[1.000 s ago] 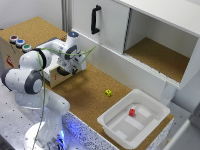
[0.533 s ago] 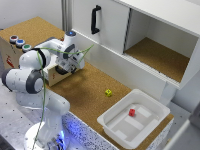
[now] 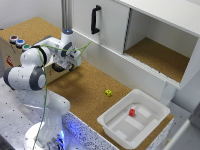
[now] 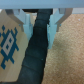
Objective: Grasp the handle of the drawer, then close it
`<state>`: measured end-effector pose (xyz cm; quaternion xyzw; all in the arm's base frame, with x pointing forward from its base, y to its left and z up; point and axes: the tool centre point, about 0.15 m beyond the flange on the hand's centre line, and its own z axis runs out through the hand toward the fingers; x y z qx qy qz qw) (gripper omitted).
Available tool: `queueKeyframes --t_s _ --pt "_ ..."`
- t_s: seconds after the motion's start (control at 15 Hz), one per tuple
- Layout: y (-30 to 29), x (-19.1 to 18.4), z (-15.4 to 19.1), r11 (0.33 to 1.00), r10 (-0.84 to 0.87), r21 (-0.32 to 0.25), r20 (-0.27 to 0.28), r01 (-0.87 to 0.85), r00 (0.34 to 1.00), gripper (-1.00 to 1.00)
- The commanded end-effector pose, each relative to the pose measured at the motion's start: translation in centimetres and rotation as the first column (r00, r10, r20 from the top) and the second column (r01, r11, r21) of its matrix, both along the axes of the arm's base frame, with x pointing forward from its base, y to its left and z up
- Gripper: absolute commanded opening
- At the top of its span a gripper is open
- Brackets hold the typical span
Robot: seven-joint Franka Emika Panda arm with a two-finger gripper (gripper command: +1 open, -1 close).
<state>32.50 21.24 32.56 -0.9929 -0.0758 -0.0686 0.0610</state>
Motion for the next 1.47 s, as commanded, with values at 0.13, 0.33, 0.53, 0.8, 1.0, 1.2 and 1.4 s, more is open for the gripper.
queueKeyframes --t_s 0.13,0.33,0.53,0.8,1.0,1.2,1.4 --pt "6.6 -0.2 -2.3 0.999 0.041 -0.012 -0.052 -0.041 0.998 -1.00" --pt "8.4 -0.5 -2.3 0.998 0.058 -0.008 -0.049 -0.059 0.997 -1.00" --pt "10.4 -0.8 -2.1 0.997 0.081 -0.007 -0.042 -0.081 0.996 -1.00" --pt "11.7 -1.3 0.1 0.998 0.066 0.004 -0.008 -0.066 0.998 1.00" --pt "11.3 -1.5 4.0 0.999 0.044 0.022 0.034 -0.045 0.998 1.00" --pt "10.4 -1.8 8.0 0.998 0.013 0.054 0.079 -0.018 0.997 1.00" --pt "9.3 -2.2 10.8 0.999 -0.002 0.049 0.108 -0.004 0.994 1.00"
